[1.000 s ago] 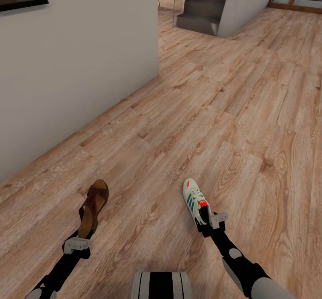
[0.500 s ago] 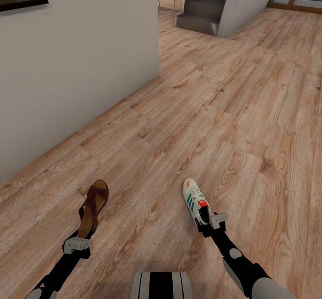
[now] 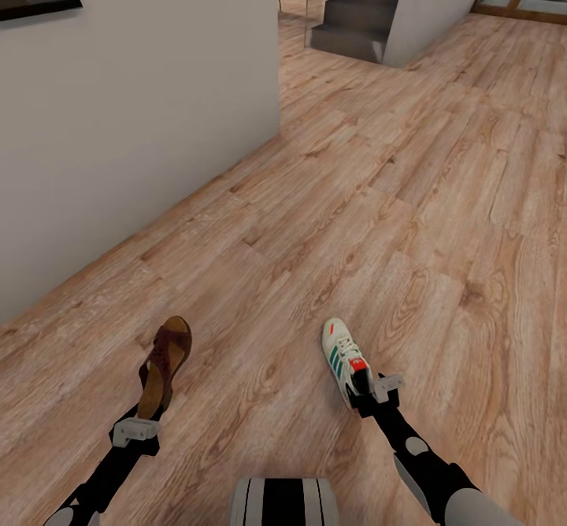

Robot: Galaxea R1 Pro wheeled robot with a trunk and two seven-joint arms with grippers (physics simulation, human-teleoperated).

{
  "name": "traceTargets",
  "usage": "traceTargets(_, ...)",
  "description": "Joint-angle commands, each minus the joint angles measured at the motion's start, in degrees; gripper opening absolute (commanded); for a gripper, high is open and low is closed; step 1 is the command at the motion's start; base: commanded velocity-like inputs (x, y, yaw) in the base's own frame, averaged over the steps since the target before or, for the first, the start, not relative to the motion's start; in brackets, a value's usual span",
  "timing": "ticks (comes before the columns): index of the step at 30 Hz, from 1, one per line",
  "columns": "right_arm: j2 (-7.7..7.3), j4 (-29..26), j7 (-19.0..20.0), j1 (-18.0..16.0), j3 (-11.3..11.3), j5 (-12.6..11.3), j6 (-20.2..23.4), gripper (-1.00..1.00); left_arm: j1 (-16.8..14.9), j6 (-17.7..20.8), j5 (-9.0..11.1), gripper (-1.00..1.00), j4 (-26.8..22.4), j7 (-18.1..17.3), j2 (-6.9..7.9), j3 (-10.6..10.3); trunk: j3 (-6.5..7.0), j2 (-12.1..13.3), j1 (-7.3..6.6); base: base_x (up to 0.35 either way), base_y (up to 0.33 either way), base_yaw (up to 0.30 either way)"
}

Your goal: Pick up the two gym shoes and the two sandals from the corridor floor and place them onto the hallstand (shoe rack) in the corridor, making sure they are on the rack and not on the floor. Arrange them so the two gym shoes are next to each other and the two sandals are next to each other.

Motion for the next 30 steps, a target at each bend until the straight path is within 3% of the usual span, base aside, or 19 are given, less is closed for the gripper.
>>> traceTargets(1, -0.05, 0.03, 0.16, -0.02, 0.00, 0.03, -0.17, 1.00, -0.03, 0.01, 0.38, -1.00, 0.04, -0.54, -0.01, 0.08, -0.03, -0.01, 0.01, 0.183, 0.000, 0.000)
traceTargets(30, -0.01, 0.03, 0.16, 0.14, -0.01, 0.08, -0.17, 1.00, -0.03, 0.01, 0.30, -1.00, 0.04, -0.54, -0.10, 0.07, -0.71, -0.01, 0.01, 0.040, 0.000, 0.000)
